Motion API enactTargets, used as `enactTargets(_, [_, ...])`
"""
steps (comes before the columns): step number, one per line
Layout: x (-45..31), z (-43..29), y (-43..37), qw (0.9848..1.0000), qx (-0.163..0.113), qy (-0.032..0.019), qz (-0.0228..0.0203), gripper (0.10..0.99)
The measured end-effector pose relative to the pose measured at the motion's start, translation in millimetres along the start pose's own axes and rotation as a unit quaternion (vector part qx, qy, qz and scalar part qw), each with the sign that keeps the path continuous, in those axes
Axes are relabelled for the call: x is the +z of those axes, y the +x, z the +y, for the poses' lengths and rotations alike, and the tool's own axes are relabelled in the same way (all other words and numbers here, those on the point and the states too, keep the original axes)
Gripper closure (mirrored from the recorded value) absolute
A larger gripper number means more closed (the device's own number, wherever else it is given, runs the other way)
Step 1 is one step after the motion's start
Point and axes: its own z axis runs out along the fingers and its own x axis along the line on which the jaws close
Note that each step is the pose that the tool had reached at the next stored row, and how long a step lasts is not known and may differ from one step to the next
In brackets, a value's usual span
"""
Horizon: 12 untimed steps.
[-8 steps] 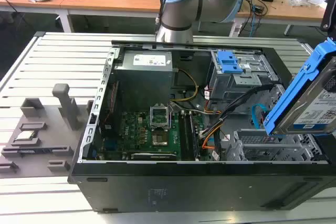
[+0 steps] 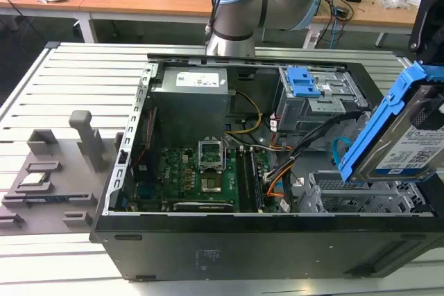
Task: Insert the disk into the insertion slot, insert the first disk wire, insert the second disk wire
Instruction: 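Insert the disk into the insertion slot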
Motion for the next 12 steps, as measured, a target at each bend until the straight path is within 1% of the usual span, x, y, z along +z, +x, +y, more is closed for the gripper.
enactTargets(2, [2.1,0.9,-1.7,1.0,0.003,0.0,-0.0001,0.722])
enactTargets(4, [6.0,2.1,-3.1,0.9999,0.01,0.0,-0.0005,0.722])
enactTargets(5, [9.1,4.7,-4.5,0.9999,0.013,0.0,-0.0005,0.722])
enactTargets(6, [10.4,5.5,-5.0,0.9999,0.013,0.0,-0.0006,0.722])
enactTargets(12, [15.1,5.6,-6.3,0.9999,0.013,0.0,-0.0005,0.722])
